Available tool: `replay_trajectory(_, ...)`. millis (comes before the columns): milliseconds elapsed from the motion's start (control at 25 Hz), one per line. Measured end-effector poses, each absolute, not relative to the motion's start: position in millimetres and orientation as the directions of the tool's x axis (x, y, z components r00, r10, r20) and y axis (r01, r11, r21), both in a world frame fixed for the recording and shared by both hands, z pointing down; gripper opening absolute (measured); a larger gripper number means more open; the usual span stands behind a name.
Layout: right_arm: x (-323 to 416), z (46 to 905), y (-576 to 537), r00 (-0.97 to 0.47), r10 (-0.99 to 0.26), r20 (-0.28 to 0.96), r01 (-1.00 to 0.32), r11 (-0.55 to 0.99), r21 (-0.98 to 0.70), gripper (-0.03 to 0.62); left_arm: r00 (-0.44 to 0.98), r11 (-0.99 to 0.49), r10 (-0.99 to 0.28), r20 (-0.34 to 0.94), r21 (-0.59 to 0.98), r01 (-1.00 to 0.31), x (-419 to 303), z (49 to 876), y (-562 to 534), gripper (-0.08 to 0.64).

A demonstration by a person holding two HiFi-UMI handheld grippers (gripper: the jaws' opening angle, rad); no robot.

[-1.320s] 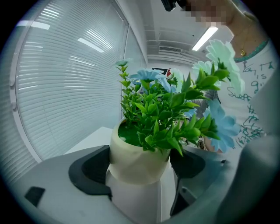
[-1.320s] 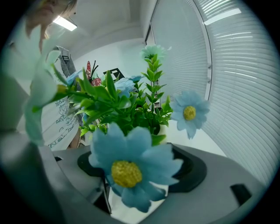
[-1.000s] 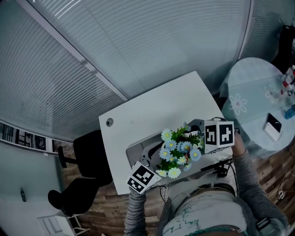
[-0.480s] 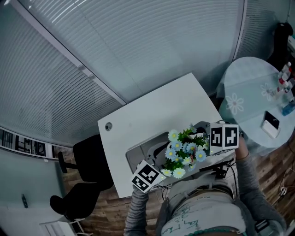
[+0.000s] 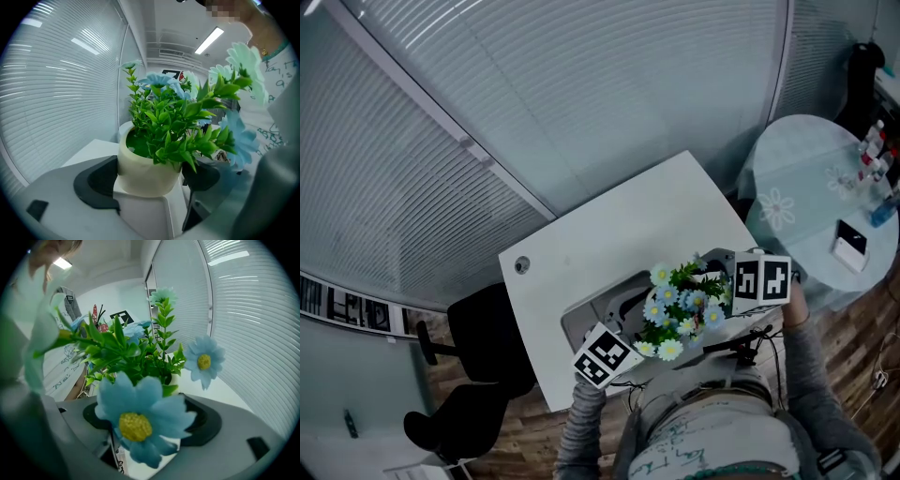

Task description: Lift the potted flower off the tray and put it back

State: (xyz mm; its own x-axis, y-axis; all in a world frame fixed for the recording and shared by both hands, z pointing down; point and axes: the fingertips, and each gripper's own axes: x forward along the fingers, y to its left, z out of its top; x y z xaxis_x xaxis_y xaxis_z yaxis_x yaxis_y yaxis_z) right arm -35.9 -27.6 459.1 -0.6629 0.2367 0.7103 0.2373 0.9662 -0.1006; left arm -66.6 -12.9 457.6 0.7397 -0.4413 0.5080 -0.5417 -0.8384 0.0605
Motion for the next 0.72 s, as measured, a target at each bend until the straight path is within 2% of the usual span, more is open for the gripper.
replay_trajectory(400, -33.3, 467.4, -25.0, -0.668, 0.205, 0.715, 0.201, 0.975, -0.092, 0.367, 0.753, -0.86, -0.407, 0.517, 0.06, -0.507, -64.1, 466.6, -10.8, 0.437)
replay_trajectory(720, -27.8, 460.8, -29.5, -0.664, 0.219, 0.715, 0.216, 0.972, -0.098, 0.367, 0.751, -0.85, -0.428, 0.503, 0.057, -0.523, -58.0, 463.3, -17.3, 0.437)
